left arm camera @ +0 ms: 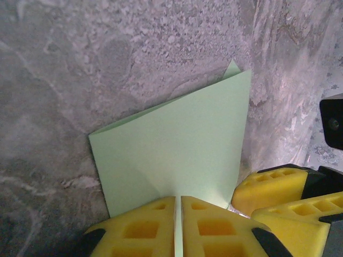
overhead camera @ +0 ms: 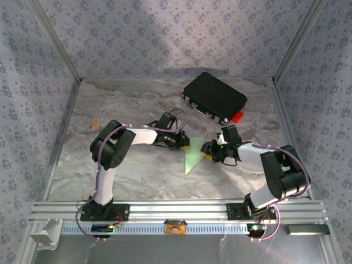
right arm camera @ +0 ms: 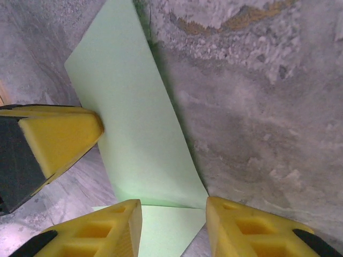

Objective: Fold a paper plane with a square sheet of paper (pick it up from the middle)
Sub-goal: Fold the wing for the fifth time at the center of the table.

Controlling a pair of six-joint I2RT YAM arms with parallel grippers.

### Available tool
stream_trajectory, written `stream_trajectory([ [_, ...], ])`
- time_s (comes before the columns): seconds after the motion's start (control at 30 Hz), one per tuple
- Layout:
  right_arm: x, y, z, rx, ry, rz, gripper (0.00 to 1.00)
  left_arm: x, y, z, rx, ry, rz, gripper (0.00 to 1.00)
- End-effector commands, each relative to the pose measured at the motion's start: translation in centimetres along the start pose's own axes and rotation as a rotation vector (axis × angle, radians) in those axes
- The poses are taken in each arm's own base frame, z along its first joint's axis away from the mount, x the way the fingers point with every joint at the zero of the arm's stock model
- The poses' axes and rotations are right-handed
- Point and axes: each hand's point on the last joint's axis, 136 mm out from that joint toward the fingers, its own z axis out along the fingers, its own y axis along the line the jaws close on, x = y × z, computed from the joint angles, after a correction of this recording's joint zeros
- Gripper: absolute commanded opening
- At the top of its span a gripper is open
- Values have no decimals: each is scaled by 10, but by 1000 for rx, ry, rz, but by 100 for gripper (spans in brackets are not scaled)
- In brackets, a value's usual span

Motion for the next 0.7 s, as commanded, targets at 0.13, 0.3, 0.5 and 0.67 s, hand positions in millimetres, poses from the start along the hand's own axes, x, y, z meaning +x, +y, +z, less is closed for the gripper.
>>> stream_trajectory([
  [0.13, 3, 2, -10, 89, -12, -1, 39, 18, 13, -3, -57, 35, -45, 10],
  [0.3, 16, 6, -8, 54, 46, 49, 39, 13, 15, -6, -56, -1, -68, 8],
  [0.5, 26, -4, -2, 93, 53, 92, 40, 13, 18, -6, -56, -7, -79, 6],
  [0.67, 31, 2, 6, 81, 98, 87, 39, 13, 19, -5, -55, -5, -82, 6],
])
